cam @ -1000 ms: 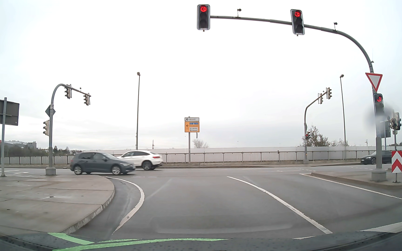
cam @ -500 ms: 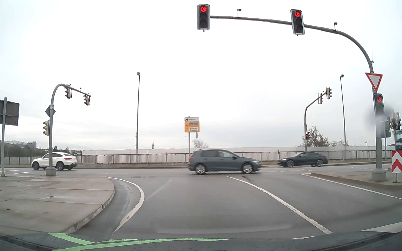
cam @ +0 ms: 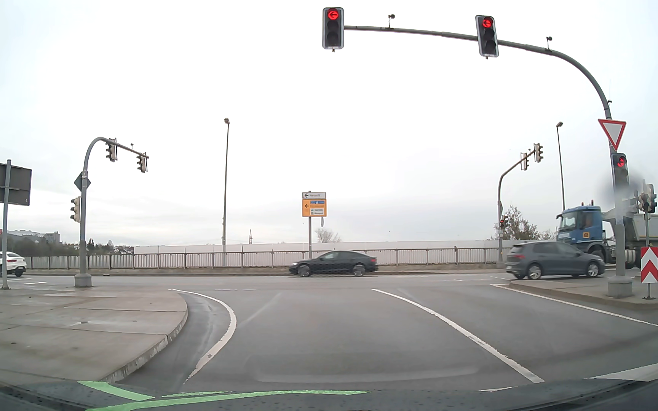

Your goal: Follow the waypoints while adhering to traffic rules and regulations

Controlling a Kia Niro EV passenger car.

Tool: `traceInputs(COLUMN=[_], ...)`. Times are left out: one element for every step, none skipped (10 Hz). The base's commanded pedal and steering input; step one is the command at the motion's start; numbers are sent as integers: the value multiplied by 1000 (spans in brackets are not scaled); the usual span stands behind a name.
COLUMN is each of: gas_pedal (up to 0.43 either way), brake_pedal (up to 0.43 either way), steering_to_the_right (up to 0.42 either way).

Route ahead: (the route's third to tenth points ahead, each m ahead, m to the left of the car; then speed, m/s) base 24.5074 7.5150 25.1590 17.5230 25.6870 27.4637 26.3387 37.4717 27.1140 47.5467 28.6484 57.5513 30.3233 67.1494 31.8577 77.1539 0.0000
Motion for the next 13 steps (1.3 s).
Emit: traceInputs(gas_pedal=[0, 0, 0, 0, 0, 0, 0, 0, 0, 0, 0, 0, 0], brake_pedal=[390, 390, 390, 390, 390, 390, 390, 390, 390, 390, 390, 390, 390], steering_to_the_right=[-13, -14, -14, -14, -14, -14, -13, -13, -14, -14, -14, -14, -14])
